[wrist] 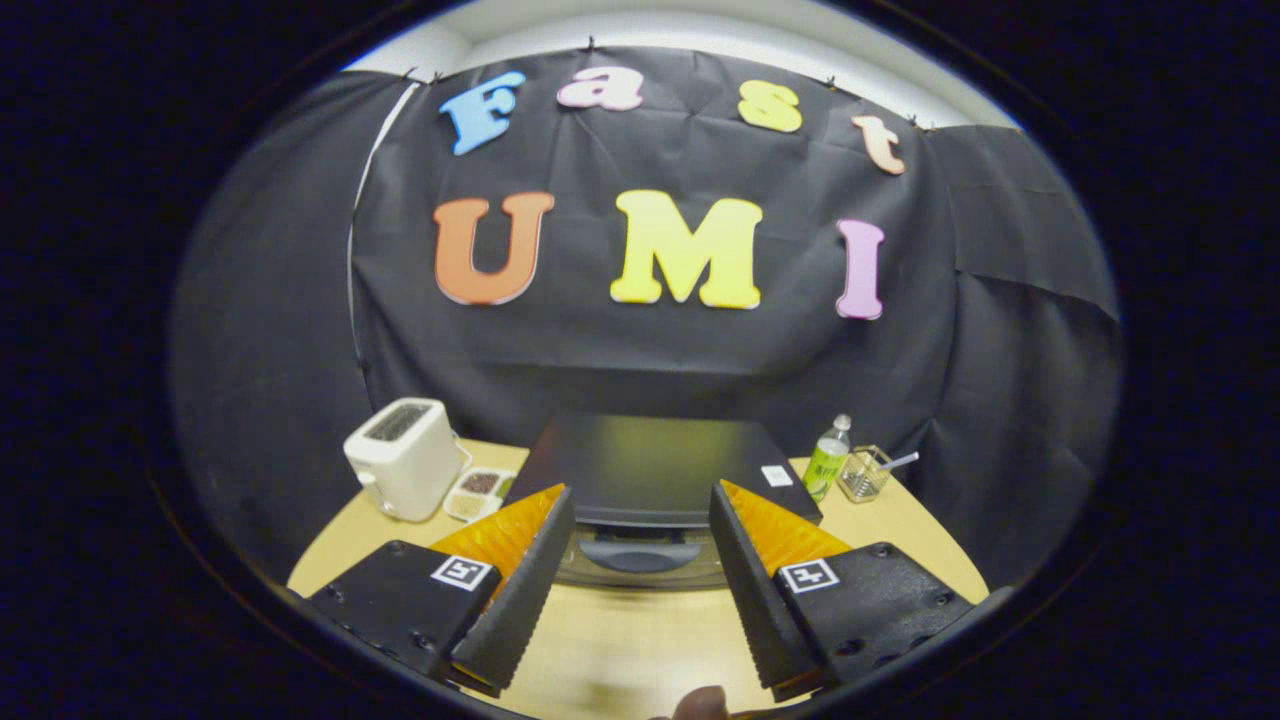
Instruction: Open the toaster oven, put the food inside, and close the toaster oven door.
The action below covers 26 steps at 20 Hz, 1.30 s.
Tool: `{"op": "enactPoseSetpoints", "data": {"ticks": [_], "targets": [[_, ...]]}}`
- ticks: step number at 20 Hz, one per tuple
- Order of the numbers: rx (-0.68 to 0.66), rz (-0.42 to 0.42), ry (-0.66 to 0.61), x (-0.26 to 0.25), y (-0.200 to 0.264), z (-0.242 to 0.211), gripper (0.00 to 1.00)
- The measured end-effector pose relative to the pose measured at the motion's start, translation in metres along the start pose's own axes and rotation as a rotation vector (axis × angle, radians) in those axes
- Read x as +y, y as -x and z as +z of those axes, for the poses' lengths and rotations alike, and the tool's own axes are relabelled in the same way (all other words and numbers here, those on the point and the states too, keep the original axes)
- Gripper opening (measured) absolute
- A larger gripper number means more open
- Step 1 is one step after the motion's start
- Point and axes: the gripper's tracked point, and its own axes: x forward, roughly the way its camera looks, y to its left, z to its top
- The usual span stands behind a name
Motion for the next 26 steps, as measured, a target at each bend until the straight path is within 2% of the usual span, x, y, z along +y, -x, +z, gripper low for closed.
{"op": "enactPoseSetpoints", "data": {"ticks": [5, 7, 13, 18, 22, 26], "targets": [[-0.143, -0.011, -0.015, -0.007, 0.058, 0.079, 0.9], [-0.174, -0.013, -0.022, -0.013, 0.083, 0.098, 0.98], [-0.225, -0.075, 0.013, -0.045, 0.147, 0.114, 1.0], [-0.245, -0.062, -0.036, -0.049, 0.193, 0.112, 1.0], [-0.303, -0.082, -0.032, -0.061, 0.211, 0.119, 1.0], [-0.301, -0.075, -0.042, -0.063, 0.214, 0.116, 1.0]]}}
